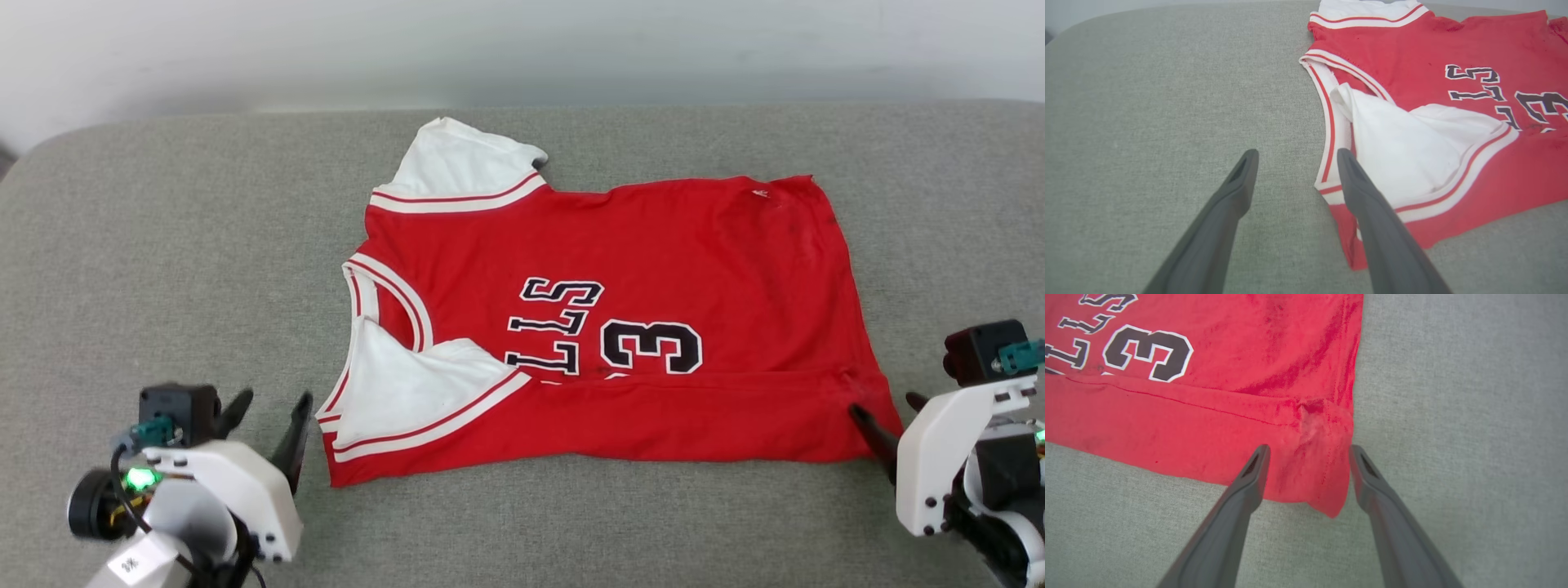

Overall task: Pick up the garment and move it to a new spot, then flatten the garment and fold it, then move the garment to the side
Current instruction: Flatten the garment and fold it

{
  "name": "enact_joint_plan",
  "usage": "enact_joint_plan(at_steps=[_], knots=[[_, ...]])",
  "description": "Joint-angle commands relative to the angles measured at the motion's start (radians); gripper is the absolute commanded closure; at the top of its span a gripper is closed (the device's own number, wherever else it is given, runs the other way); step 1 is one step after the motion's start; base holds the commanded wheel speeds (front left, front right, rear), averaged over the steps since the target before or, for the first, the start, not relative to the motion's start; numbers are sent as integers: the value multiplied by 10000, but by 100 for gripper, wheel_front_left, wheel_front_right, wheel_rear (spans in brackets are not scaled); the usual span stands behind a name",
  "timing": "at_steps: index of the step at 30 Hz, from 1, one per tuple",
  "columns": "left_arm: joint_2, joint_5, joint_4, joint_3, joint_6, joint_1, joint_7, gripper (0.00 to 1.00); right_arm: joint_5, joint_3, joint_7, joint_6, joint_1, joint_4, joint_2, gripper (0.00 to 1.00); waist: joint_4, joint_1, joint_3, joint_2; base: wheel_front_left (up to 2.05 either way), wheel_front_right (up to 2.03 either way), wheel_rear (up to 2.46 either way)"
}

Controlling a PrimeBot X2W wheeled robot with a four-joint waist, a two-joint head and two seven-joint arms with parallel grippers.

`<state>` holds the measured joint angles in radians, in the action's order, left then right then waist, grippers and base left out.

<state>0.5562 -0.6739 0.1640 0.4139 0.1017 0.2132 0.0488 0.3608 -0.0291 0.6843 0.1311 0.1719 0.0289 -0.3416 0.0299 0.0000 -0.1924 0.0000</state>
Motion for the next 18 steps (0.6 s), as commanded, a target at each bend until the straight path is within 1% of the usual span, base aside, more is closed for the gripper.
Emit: enact_joint_plan(at_steps=[1, 3, 5, 8, 10, 12, 15, 18], knots=[[82, -90, -328, -18, 270, -341, 282, 0, -207, 196, 238, -8, -247, -225, 241, 0, -52, 0, 101, 0, 0, 0, 0], [260, -140, -903, 88, 581, -746, 847, 0, -457, 523, 624, -8, -526, -573, 595, 0, -85, 0, 134, 0, 0, 0, 0], [456, -142, -1467, 217, 798, -1067, 1380, 0, -715, 757, 987, -8, -762, -972, 917, 0, -121, 0, 116, 0, 0, 0, 0], [506, -366, -2045, 174, 1080, -1371, 1850, 0, -860, 1010, 1301, -8, -1038, -1469, 1360, 0, -205, 0, 10, 0, 0, 0, 0], [622, -372, -2228, 265, 1228, -1512, 2225, 0, -1014, 1085, 1381, -8, -1181, -1638, 1499, 0, -269, 0, -83, 0, 0, 0, 0], [608, -478, -2430, 308, 1341, -1510, 2504, 0, -1053, 1107, 1368, -8, -1221, -1800, 1651, 0, -328, 0, -197, 0, 0, 0, 0], [620, -546, -2607, 279, 1486, -1477, 2714, 0, -969, 1283, 1287, -8, -1179, -1991, 1963, 0, -445, 0, -459, 0, 0, 0, 0], [675, -480, -2575, 288, 1603, -1321, 2866, 0, -970, 1254, 1252, -8, -1025, -2184, 2016, 0, -545, 0, -800, 0, 0, 0, 0]])
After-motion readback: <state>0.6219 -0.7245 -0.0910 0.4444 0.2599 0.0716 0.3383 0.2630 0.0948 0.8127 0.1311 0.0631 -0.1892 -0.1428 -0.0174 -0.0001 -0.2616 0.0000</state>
